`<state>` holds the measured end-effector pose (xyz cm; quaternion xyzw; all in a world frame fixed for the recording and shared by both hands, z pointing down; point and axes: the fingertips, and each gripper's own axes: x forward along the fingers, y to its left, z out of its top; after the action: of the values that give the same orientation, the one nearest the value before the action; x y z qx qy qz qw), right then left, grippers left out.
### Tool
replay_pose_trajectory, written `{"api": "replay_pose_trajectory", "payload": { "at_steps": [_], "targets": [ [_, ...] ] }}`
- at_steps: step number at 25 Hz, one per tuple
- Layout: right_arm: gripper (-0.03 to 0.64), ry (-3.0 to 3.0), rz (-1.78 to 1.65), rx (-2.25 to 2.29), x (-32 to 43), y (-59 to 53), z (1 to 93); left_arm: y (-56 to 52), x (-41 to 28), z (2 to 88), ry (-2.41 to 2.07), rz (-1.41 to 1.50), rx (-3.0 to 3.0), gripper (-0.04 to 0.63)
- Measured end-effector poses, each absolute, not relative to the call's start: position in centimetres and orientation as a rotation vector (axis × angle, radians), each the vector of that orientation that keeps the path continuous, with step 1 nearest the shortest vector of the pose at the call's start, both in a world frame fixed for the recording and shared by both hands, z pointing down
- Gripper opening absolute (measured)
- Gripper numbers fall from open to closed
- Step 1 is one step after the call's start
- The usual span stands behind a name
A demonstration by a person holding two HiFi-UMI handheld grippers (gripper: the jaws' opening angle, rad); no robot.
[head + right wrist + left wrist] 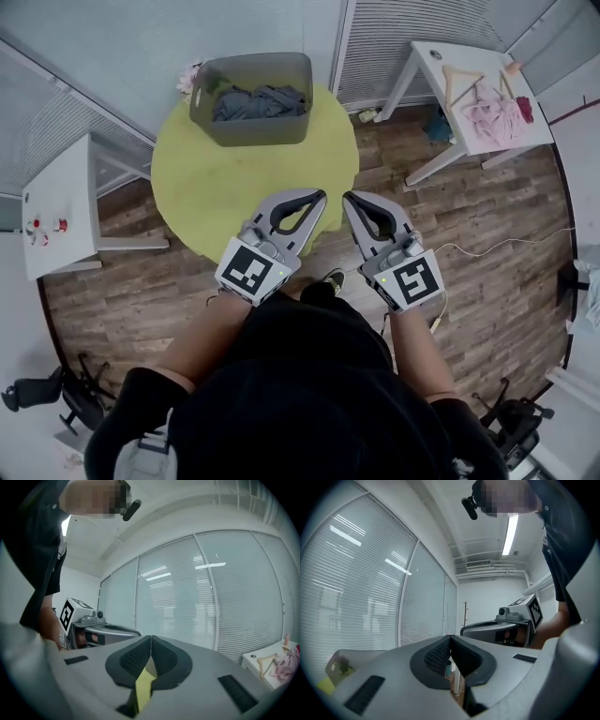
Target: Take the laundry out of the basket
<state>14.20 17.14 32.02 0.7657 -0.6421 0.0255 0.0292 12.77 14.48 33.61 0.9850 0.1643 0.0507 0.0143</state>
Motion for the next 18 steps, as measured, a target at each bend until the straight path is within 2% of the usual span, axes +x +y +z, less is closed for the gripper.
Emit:
{"api": "replay_pose_trajectory", "payload": {
  "at_steps": [11,18],
  "targets": [
    [0.023,-2.175,0.102,2.22,19.7,18.8,32.8,16.5,17.5,33.5,0.259,0.172,3.108,0.009],
    [0.023,-2.243,0.132,2.12,20.5,15.2,34.3,12.7,18.4,34.4,0.139,0.158,3.1,0.01]
  ]
}}
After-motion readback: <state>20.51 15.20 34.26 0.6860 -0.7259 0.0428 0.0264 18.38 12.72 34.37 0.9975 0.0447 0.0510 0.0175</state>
